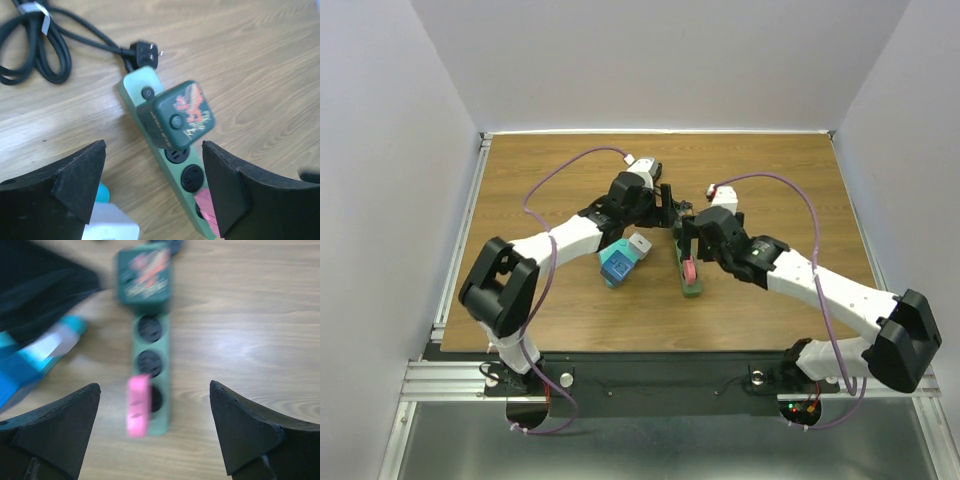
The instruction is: Insert the plug
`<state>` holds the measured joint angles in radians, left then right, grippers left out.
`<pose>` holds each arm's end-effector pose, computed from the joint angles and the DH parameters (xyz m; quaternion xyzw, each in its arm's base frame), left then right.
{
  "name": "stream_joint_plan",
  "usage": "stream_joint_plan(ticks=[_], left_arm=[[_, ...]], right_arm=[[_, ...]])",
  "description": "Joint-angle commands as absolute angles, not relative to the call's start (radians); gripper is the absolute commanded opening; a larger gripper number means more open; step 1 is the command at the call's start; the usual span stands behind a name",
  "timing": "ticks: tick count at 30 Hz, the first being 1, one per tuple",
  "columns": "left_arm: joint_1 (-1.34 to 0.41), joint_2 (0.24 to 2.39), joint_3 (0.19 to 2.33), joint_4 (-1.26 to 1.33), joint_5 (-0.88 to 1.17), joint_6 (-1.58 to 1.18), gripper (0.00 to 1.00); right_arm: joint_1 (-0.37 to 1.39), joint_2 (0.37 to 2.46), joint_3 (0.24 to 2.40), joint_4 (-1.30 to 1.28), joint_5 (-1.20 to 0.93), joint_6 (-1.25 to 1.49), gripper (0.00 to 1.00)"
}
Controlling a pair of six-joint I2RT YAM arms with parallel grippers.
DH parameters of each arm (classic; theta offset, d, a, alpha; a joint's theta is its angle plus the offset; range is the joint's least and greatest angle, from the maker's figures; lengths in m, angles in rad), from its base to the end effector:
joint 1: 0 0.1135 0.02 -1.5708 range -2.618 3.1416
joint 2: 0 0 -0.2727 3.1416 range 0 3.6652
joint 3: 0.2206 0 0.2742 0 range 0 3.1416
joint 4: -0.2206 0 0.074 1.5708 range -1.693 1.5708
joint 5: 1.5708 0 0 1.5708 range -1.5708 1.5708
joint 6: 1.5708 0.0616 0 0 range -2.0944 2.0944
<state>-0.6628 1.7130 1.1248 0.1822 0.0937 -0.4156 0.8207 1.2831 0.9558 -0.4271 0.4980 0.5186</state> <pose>0.3424 -0.2746 0.2315 0.1284 0.8247 -0.3157 0.4514 0.2319 0.2057 0.2580 -0.0371 0.8941 0.0615 0.4420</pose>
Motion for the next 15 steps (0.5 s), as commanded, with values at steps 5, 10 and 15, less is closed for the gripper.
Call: stream_joint_plan(ticks=[5,10,15], left_arm=[[-0.546,1.413,1.028,0.158,-0.058,-0.433,0.93],[-0.413,1.229,0.928,0.140,-0.110,-0.442,0.99],[-0.307,1.060,0.881,0.075,-0.181,-0.396,0.99]], right_arm=[[0.498,1.189,0.916,-0.290,0.382,0.367,0.97],[0.299,1.172,0.894,-0.221,0.253,0.321,0.98],[0.091,1.175,0.900,-0.189,0.111,0.311,0.99]])
